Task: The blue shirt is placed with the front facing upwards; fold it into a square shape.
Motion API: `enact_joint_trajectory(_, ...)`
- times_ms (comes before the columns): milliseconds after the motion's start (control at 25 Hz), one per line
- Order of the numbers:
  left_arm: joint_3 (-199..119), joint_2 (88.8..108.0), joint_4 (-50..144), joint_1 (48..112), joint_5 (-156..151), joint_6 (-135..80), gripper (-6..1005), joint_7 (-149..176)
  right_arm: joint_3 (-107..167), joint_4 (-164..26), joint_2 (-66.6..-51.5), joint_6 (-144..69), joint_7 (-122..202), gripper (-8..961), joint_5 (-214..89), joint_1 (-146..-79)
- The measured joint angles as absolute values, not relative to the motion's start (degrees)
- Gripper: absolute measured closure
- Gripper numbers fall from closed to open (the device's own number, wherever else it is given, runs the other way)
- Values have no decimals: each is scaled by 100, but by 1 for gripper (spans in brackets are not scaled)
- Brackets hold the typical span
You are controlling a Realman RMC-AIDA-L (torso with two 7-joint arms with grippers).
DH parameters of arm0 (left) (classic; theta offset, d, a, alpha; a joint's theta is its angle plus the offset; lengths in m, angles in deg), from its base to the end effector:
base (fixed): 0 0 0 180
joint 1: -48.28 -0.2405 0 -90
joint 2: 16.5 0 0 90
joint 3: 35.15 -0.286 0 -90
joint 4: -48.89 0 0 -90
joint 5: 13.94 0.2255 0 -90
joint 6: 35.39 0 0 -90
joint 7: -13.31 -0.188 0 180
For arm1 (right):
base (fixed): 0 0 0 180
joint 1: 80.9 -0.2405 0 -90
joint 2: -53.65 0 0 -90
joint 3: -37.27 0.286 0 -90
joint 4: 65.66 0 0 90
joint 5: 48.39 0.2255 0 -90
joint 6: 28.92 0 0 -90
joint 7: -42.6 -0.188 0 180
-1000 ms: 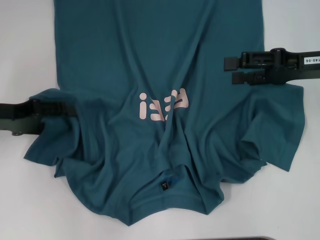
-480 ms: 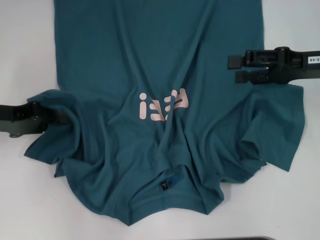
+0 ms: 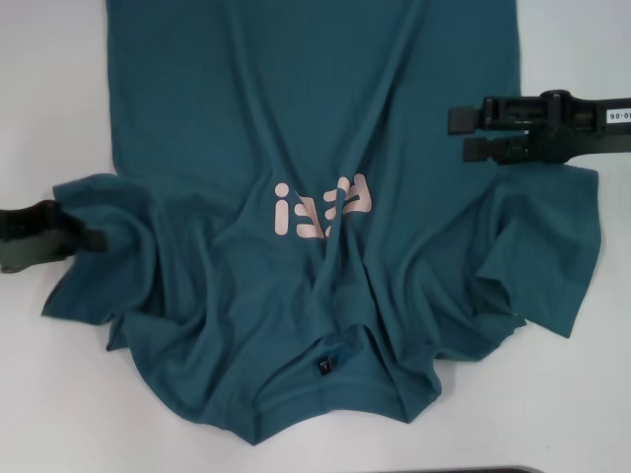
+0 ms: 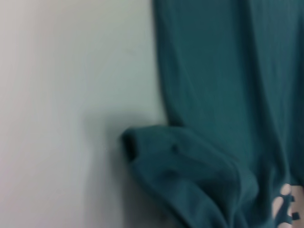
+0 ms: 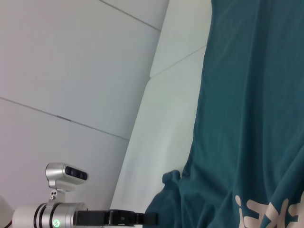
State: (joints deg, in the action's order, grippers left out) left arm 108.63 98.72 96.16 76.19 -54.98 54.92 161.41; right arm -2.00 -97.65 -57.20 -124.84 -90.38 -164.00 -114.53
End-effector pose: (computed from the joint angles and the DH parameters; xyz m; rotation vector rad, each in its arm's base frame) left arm -0.3615 0.3501 -0.0065 -2.0152 -2.1091 -0.2590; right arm 0.2830 0.3759 -0.0091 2.3499 -1.8710 -0.7422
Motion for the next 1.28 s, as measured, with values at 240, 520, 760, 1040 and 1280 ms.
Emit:
enact_joint_trajectory(240,10968,9598,9559,7481,-5525,5500,978,16162,-147,-9765,-5713,-12481,-9039,8,-16397,-11436)
enact_joint_trajectory(520,11116,9271,9550,7509,-5459,5682,976,16195,-133,-9765,-5700,-12480,-9047,8,-16396,-11439)
enact_joint_trajectory(760,11143,9155,9783,7547,-5213,5873,974,16430,-131,-9765,-5700,-12481,-9064,8,-16416,-11453)
enact_joint_trajectory(1040,11217,9118,10019,7627,-4988,5978,975,16639,-140,-9768,-5700,-12488,-9099,8,-16418,-11462)
enact_joint_trajectory(1280,11221,9090,10079,7810,-4959,6281,974,16674,-139,-9765,-5700,-12490,-9100,8,-16424,-11464)
